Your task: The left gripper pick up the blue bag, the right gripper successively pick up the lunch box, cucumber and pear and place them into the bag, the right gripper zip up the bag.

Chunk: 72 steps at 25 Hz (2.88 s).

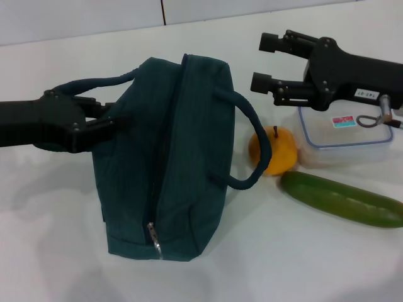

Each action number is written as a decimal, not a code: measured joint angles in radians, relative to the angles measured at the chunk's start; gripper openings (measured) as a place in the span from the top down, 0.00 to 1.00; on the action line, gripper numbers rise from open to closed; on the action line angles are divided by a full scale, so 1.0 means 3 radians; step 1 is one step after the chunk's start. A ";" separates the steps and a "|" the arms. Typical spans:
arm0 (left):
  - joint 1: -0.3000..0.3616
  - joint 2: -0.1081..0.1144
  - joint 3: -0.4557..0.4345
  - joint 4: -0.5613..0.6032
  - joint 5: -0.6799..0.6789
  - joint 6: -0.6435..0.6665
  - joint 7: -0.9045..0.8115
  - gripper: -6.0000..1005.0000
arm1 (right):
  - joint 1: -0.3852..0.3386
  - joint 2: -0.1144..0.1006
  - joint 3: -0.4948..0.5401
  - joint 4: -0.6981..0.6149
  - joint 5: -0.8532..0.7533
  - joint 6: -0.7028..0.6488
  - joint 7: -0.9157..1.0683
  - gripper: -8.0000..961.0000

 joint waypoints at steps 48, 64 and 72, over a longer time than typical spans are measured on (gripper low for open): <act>-0.0073 -0.0006 0.0138 -0.0959 -0.0609 -0.0405 0.0670 0.94 | -0.0994 0.0032 0.0845 0.2200 0.1919 0.0510 0.0948 0.13; -0.0068 0.0002 0.0131 -0.0975 -0.0531 -0.0417 0.0750 0.94 | -0.0709 0.0044 0.0564 0.2073 0.1677 0.0866 0.1674 0.13; -0.0039 0.0002 0.0138 -0.0967 -0.0528 -0.0402 0.0783 0.94 | -0.0658 0.0048 0.0469 0.2079 0.1663 0.0921 0.1839 0.13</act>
